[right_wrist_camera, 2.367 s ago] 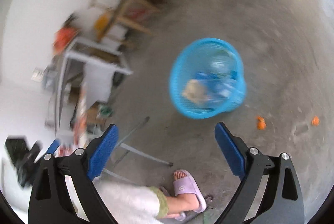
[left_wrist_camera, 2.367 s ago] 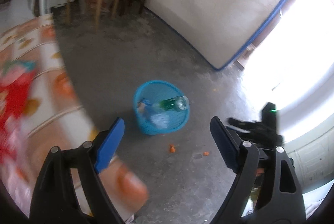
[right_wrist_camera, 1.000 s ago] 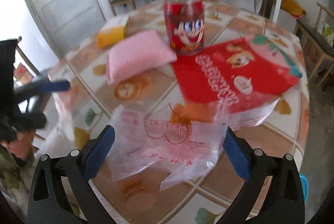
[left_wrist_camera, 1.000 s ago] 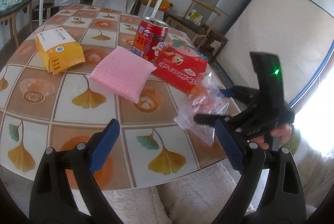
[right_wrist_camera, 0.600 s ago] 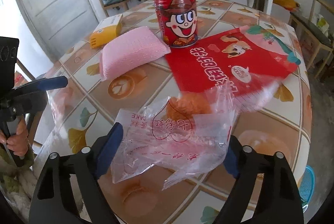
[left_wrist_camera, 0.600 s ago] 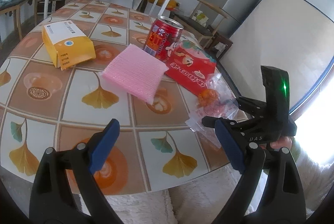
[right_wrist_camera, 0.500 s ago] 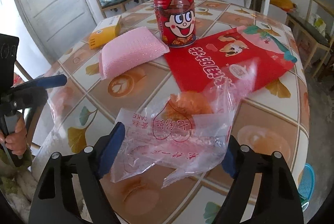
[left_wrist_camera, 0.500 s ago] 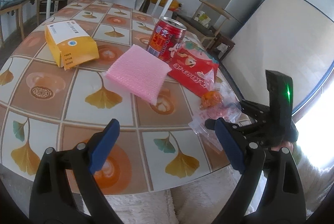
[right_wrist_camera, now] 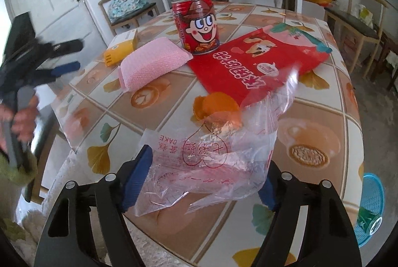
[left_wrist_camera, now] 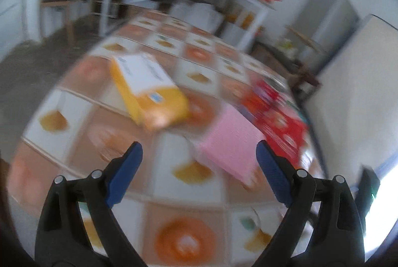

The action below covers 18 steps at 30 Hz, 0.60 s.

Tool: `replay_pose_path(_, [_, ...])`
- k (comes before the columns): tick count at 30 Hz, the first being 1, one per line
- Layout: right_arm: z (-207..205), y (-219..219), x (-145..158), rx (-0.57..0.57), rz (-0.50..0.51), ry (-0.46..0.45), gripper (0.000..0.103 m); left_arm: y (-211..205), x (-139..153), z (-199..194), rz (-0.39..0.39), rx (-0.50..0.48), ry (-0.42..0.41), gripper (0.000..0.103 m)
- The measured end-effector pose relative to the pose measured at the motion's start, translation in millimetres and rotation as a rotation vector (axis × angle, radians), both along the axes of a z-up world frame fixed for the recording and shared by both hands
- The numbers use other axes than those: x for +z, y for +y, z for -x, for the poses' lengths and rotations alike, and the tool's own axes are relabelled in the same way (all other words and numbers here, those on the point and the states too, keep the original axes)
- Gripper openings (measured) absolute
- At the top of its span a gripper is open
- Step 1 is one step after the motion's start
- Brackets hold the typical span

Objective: Collect trash
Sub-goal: 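Grasp the clear printed bag with the right tool while the left tool reaches for the yellow-white box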

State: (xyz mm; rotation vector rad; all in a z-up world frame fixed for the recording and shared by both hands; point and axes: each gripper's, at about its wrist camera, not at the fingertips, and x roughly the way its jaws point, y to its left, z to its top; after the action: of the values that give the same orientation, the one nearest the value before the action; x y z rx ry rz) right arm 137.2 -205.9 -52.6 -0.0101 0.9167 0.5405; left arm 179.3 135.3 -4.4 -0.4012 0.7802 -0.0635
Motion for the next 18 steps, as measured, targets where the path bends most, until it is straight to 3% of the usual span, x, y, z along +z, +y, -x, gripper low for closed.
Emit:
replay_pose_path(2, [0,-2,0,-0.001,-0.008,0.0,0.074,10,1,-16,-0.014,0.065,0.031,0.088])
replay_pose_path(5, [0,-2,-1,-0.002,-0.014,-0.001,0.074,17,-3,-58,-0.111,0.118,0.129,0.089])
replay_pose_path(8, [0,-6,-1,-0.006,-0.036,0.001,0.074,27,-8,-87,-0.162,0.194,0.175,0.089])
replay_pose_path(11, [0,-9,-1,-0.012,-0.052,0.001,0.073,33,-21,-122,-0.189,0.189,0.267,0.089])
replay_pose_path(13, [0,-11,-1,-0.019,-0.052,0.0,0.067,34,-31,-138,-0.215,0.185,0.316,0.089])
replay_pose_path(18, [-1,-19,0,-0.029,-0.092,0.015,0.061,34,-47,-152,-0.258,0.17,0.346,0.089])
